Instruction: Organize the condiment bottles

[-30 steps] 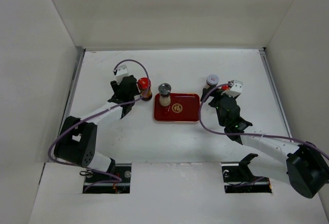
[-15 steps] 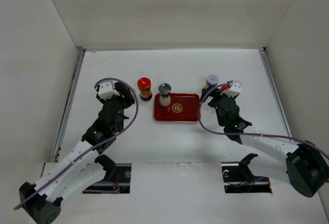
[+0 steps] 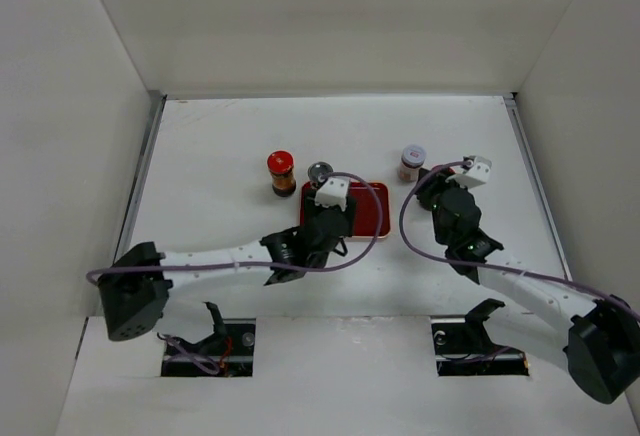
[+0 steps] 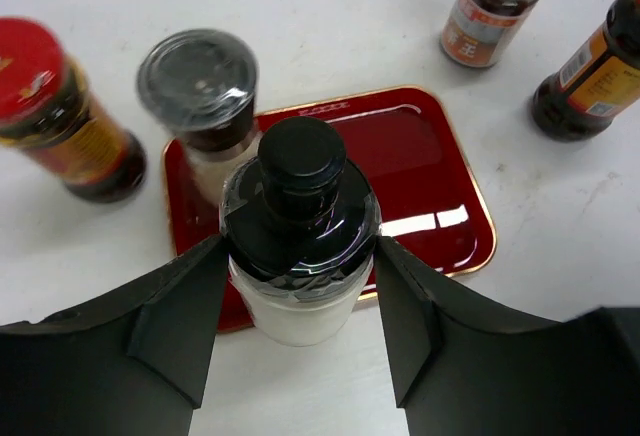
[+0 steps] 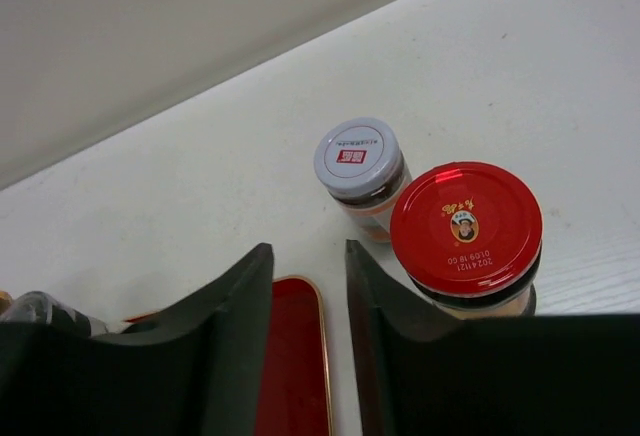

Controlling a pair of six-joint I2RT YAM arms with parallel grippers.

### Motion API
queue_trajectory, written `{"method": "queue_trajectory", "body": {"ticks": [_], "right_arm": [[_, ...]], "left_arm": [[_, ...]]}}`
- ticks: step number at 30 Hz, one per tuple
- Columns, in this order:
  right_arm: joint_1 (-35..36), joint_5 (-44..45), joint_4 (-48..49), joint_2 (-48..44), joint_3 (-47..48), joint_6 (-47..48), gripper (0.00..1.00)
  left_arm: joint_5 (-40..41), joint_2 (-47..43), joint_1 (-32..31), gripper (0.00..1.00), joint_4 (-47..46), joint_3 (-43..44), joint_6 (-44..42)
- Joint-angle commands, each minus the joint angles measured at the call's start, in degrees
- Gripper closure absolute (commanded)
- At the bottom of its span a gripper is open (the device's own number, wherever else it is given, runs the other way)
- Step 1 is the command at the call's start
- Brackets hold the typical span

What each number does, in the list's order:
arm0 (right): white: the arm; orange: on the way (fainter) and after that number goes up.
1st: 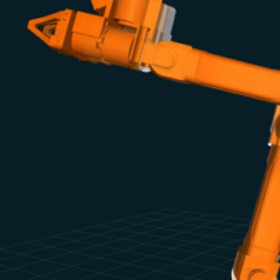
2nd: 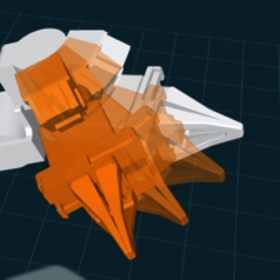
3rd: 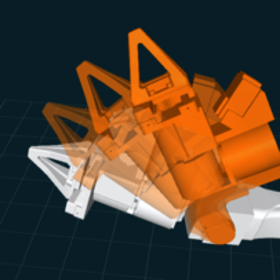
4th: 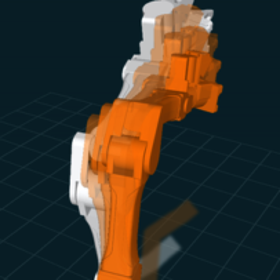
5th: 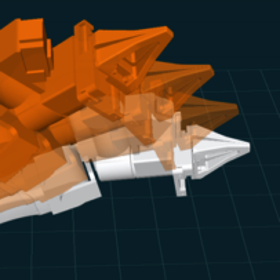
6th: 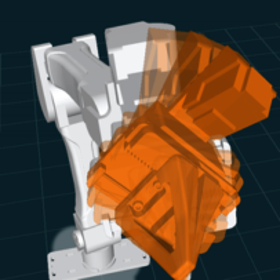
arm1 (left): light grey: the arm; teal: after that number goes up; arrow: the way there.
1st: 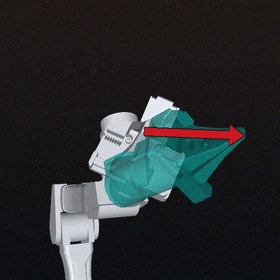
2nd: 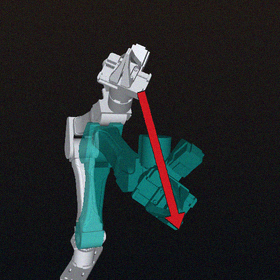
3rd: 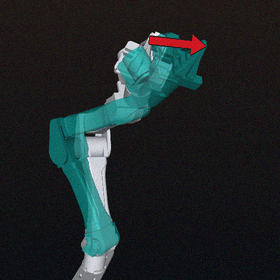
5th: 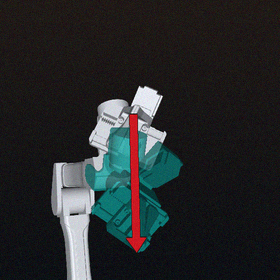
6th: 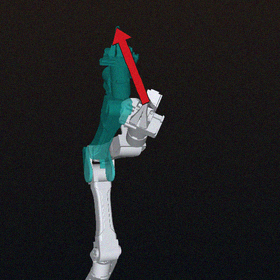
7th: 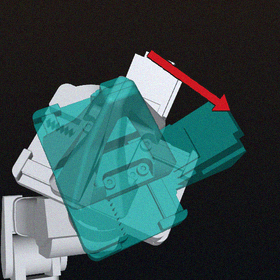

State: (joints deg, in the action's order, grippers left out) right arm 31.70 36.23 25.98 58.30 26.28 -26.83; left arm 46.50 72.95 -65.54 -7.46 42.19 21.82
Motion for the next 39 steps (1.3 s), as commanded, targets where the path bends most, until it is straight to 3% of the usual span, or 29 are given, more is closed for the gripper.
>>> {"method": "queue_trajectory", "body": {"ticks": [1, 6, 13, 22, 29, 39], "right_arm": [[-0.37, 0.60, 0.39, -2.23, -0.18, -1.12, 0.62], [-0.46, 1.39, 1.01, -3.11, -0.88, -1.38, 0.56], [-2.92, 1.13, 0.39, -6.62, -2.29, -3.05, 0.56], [-3.71, 0.77, 0.65, -5.75, -2.64, -4.19, 0.55], [-3.54, 0.69, 0.57, -4.87, -2.38, -4.11, 0.54], [-4.06, 0.60, 0.39, -6.54, -2.90, -4.28, 0.53]], "left_arm": [[-0.62, 5.25, 0.98, 0.63, -15.54, 8.15, -3.80], [-3.61, 15.54, 4.06, 0.63, -20.22, 13.69, -6.27], [-4.31, 23.99, 7.57, 0.62, -22.50, 16.96, -6.79], [-5.11, 27.07, 10.12, 0.61, -26.55, 16.43, -6.62], [-3.97, 28.30, 10.04, 0.47, -27.95, 15.11, -6.53], [-2.12, 29.36, 10.30, 0.46, -28.13, 13.88, -6.44]]}}
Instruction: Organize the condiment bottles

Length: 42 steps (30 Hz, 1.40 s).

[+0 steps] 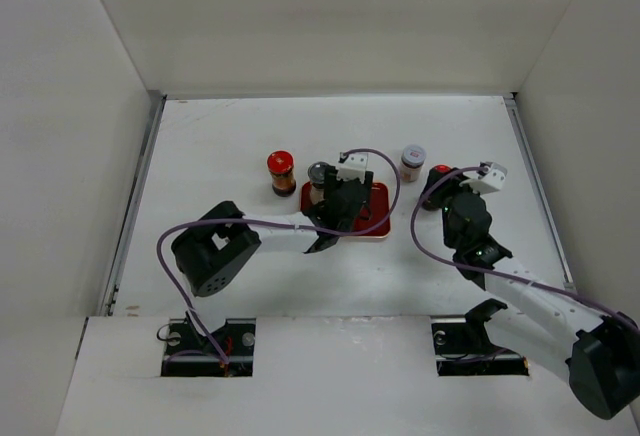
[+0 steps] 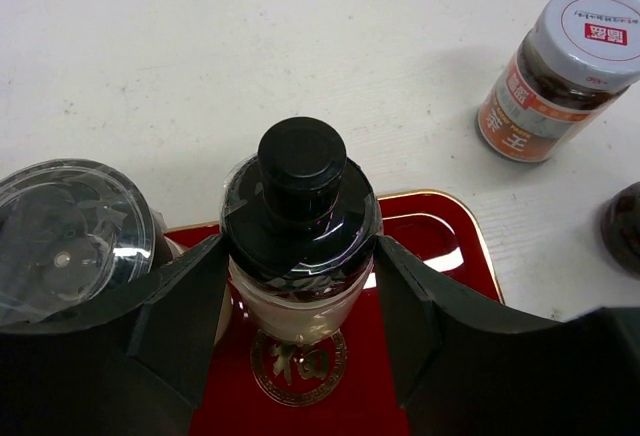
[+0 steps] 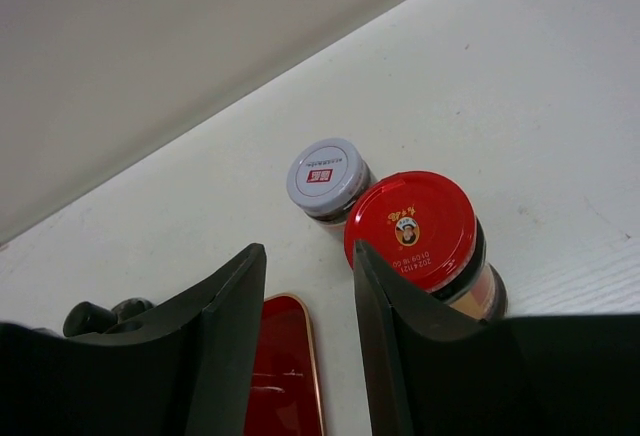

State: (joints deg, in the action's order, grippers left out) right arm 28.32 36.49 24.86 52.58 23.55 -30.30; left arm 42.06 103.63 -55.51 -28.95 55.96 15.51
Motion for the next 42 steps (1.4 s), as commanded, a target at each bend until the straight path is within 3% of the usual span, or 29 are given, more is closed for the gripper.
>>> {"method": "queue_trajectory", "body": {"ticks": [1, 5, 11, 16, 20, 22, 24, 29, 31, 37, 42], "right_arm": [[-0.59, 0.34, 1.42, -0.72, -0.08, -0.72, 0.53], [-0.67, 0.34, 1.68, -0.02, 0.00, -0.72, 0.47], [-0.85, 0.07, 1.86, -0.11, -0.09, -0.72, 0.48], [-0.50, -0.37, 1.60, -0.02, 0.27, -0.28, 0.53], [-0.41, 0.25, 1.59, -2.04, 0.09, 0.51, 0.63], [-0.41, -0.10, 1.42, -2.22, 0.18, 0.51, 0.69], [-0.41, 0.33, 1.94, -2.22, 0.09, 0.51, 0.72], [-0.41, -1.86, 2.47, -0.20, 0.79, 0.16, 0.76], [0.11, -3.00, 1.95, 1.55, 2.37, 0.51, 0.77], [1.43, -6.87, -6.99, 11.74, 14.48, 1.91, 0.73], [-1.46, -9.68, -20.80, 24.83, 30.56, 6.04, 0.50]], "left_arm": [[2.32, -1.07, 0.27, 0.45, -6.73, 0.02, -0.13], [2.67, -0.71, 0.18, 0.33, -6.73, -0.42, 0.05], [3.02, -3.43, -0.87, 0.16, -7.44, -0.95, -0.21], [2.94, -7.65, -2.28, 0.13, -7.52, -1.12, -0.48], [2.85, -12.13, -3.95, 0.13, -7.61, -1.47, -0.57], [2.41, -14.41, -4.65, 0.15, -7.70, -1.73, -0.57], [2.41, -16.70, -5.18, 0.24, -7.96, -2.26, -0.57], [0.30, -22.94, -6.32, 0.66, -9.80, -7.78, -0.39], [0.74, -26.80, -6.41, 0.75, -10.51, -11.73, 0.05], [2.23, -38.40, -5.10, 0.75, -11.22, -24.65, 1.71], [3.55, -45.97, -2.99, 0.69, -12.88, -34.68, 5.40]]}}
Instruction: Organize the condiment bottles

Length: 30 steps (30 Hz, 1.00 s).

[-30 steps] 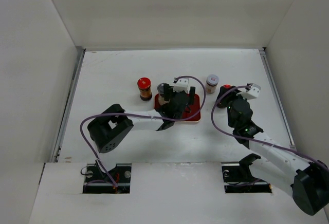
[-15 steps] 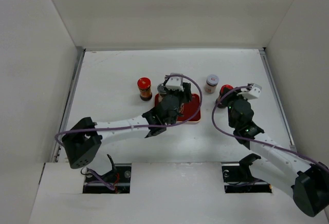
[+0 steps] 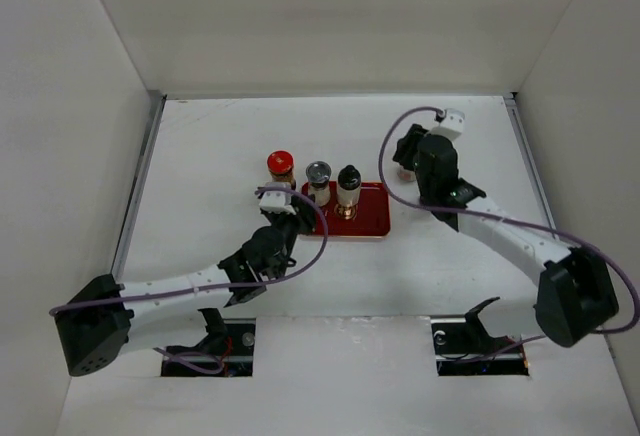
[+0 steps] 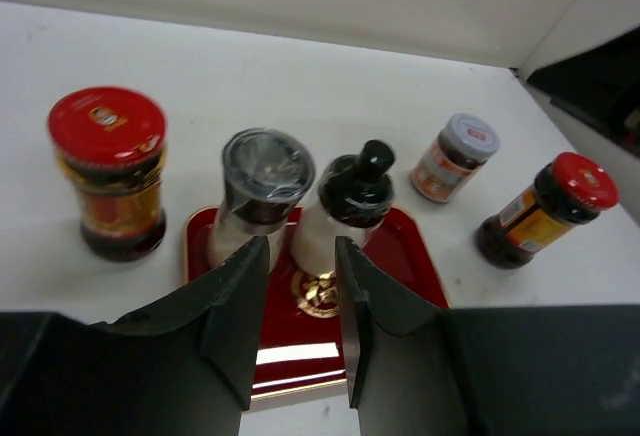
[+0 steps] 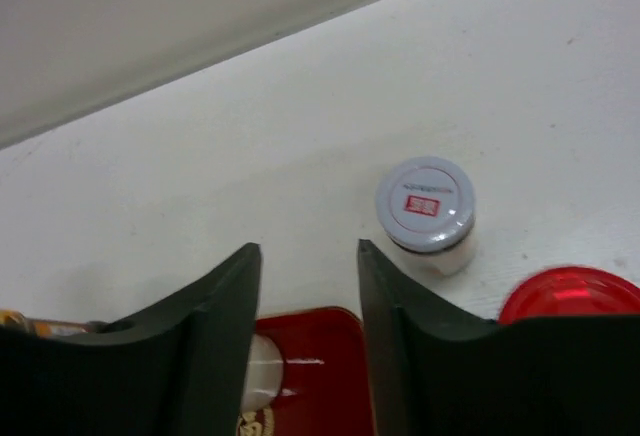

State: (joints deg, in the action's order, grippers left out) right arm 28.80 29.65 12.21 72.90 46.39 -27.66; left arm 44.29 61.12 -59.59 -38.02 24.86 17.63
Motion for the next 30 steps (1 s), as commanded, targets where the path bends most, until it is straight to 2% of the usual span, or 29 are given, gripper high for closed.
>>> {"method": "queue_trajectory", "body": {"ticks": [1, 6, 8, 9, 15, 19, 23, 30], "right_arm": [[-2.82, -3.10, -10.25, 7.14, 10.53, 4.36, 0.44], [-7.47, -6.09, -21.41, 15.85, 22.58, 9.28, 0.09], [-8.62, -5.92, -25.46, 17.97, 25.58, 11.65, 0.01], [-9.15, -5.92, -27.04, 18.67, 26.29, 13.06, 0.00], [-10.73, -9.95, -31.98, 24.21, 29.45, 15.00, 0.03], [-11.44, -14.78, -31.54, 26.49, 29.55, 15.62, 0.03], [-11.53, -16.03, -30.93, 29.66, 30.60, 15.62, 0.05], [-11.26, -11.46, -25.57, 29.75, 29.37, 16.06, 0.29]], "left_arm": [[1.32, -4.25, 1.80, 0.67, -4.51, -5.07, 4.42], [1.15, -4.26, 6.45, 0.57, -9.08, -9.74, 7.94], [0.45, -3.12, 8.13, 0.53, -11.54, -10.80, 8.12], [0.18, -2.77, 8.57, 0.51, -12.59, -11.41, 8.30], [-0.17, -1.19, 8.13, 0.43, -15.06, -12.73, 10.06], [-0.17, 1.36, 8.92, 0.40, -15.07, -12.56, 10.15], [-0.17, 1.81, 8.93, 0.38, -15.07, -12.56, 10.15], [-0.61, 3.39, 8.84, 0.37, -17.79, -13.17, 10.32]]}}
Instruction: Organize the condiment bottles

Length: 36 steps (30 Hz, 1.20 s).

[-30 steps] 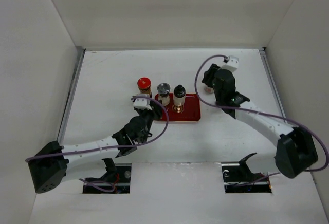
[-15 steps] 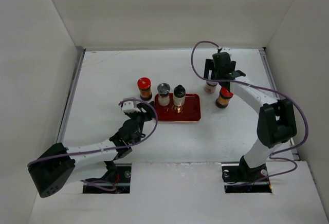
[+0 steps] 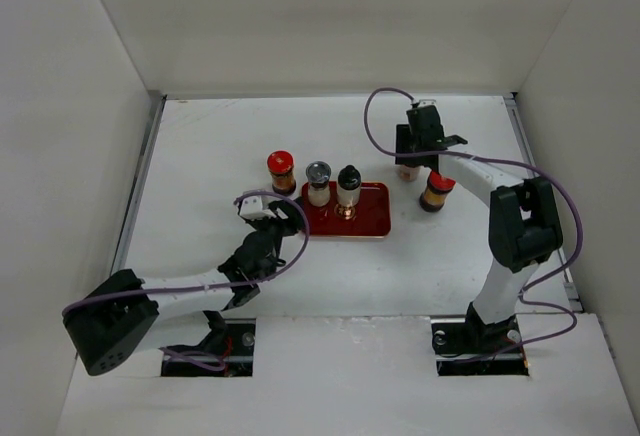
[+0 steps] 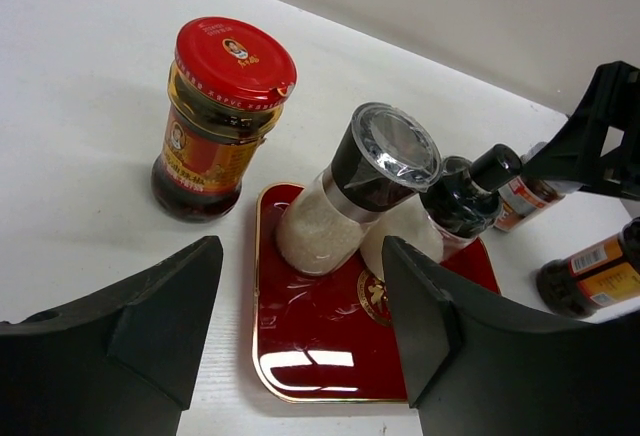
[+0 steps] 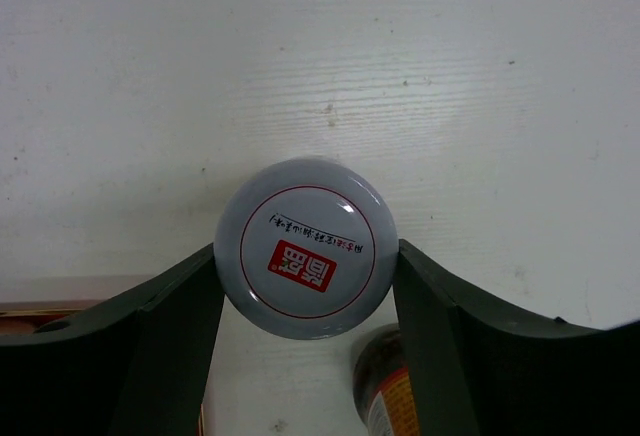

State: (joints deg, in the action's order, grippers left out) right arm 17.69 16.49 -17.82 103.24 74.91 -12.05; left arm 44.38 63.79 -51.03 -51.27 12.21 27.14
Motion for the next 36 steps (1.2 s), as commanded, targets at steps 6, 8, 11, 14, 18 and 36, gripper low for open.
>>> {"method": "queue_trajectory", "body": {"ticks": [6, 8, 11, 14, 18, 36], "right_arm": [[1.42, 4.86, 9.91, -5.50, 1.11, 1.68, 0.41], [2.99, 4.87, 10.79, -8.57, 0.68, 2.21, 0.42], [6.24, 4.78, 11.49, -12.35, -2.57, 2.12, 0.42], [9.67, 4.95, 12.64, -14.64, -6.52, 1.25, 0.43], [13.89, 5.48, 15.35, -16.67, -11.53, -0.78, 0.42], [20.05, 7.85, 26.26, -14.91, -22.35, -4.12, 0.11]], "left_arm": [[-1.05, -0.42, 0.45, 0.34, -4.55, -1.13, 0.64], [-1.05, -1.21, 0.62, 0.33, -4.46, -1.40, 0.55], [-1.05, -1.74, 1.15, 0.33, -4.37, -1.66, 0.55], [-1.05, -1.74, 1.32, 0.32, -4.54, -1.84, 0.64], [-1.05, -2.00, 1.41, 0.30, -4.55, -2.01, 0.64], [-1.05, -0.95, 3.87, 0.25, -3.76, -1.49, 0.81]]}}
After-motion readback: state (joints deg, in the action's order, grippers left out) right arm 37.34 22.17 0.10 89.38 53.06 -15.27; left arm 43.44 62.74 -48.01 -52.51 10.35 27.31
